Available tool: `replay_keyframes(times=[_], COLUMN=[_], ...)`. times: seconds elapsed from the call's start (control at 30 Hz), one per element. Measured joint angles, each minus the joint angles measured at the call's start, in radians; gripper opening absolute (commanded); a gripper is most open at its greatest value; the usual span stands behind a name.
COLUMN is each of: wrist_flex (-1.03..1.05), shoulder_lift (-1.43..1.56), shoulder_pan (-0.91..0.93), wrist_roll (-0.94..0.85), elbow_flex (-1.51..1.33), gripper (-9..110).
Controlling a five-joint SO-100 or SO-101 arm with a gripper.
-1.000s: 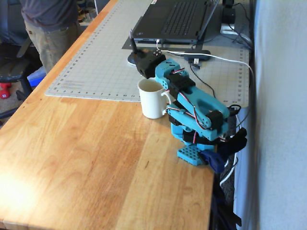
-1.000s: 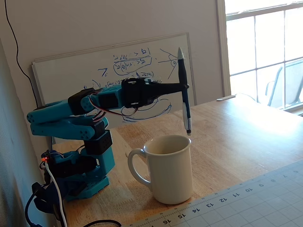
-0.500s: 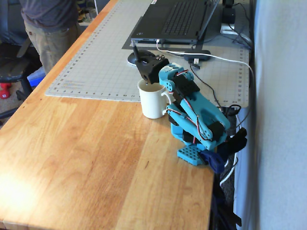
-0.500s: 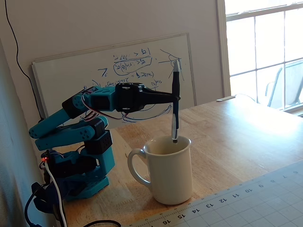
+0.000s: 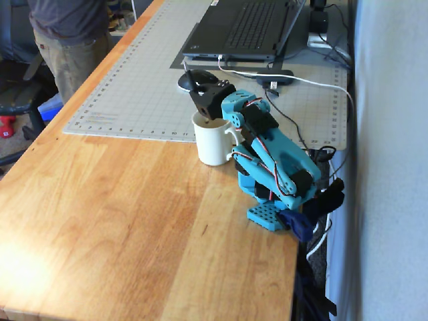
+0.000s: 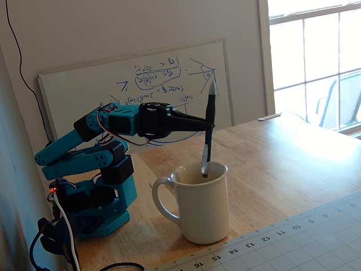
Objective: Grasp a pen and put it in a mug.
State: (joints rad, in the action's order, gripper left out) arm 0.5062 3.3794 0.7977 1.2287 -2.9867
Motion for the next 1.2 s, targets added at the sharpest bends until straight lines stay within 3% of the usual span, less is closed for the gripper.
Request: replay_keyframes(times=[0.47,0.6,0.77,1.2], wrist_flex=[0.000,0.000,0.000,0.005], shoulder_lift=[0.000,0.000,-0.020,-0.054], shoulder_pan=[-0.064,-0.114,-0.155,-0.531], wrist_roll=[-0.005,-0.095,-0.360,-1.330], elbow_flex=[0.046,0.129,0.172,0.166], gripper=[7,7,7,1])
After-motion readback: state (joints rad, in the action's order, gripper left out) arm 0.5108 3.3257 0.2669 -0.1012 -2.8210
